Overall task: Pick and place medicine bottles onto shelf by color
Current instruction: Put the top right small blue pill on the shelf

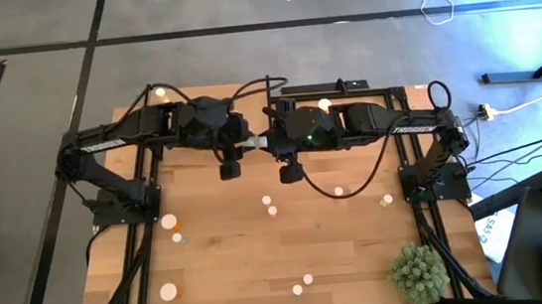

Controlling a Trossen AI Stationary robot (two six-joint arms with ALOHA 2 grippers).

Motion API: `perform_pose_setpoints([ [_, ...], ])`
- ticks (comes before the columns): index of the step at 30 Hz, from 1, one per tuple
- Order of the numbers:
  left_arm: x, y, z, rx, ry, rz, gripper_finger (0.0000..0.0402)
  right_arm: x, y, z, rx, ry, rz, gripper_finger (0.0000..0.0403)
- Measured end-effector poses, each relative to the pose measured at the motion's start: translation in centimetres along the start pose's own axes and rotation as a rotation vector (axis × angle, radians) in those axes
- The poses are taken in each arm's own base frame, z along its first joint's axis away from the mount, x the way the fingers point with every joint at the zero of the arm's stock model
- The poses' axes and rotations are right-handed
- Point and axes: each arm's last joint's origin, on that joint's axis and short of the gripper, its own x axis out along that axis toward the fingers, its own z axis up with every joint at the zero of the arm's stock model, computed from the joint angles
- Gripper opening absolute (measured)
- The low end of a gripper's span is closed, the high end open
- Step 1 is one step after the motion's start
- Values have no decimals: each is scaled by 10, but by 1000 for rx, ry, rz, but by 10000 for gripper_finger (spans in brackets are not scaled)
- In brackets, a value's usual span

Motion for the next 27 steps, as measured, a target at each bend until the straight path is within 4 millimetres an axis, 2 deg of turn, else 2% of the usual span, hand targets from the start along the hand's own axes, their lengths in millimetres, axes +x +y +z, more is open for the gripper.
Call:
perform_pose_setpoints([
  [6,11,-1,-2,10,34,-6,141,0,0,1,2,-6,0,129],
  [18,14,-1,-1,29,29,-6,141,0,0,1,5,-6,-1,129],
  [27,14,-1,-1,36,30,-7,99,0,0,1,4,-5,-1,129],
])
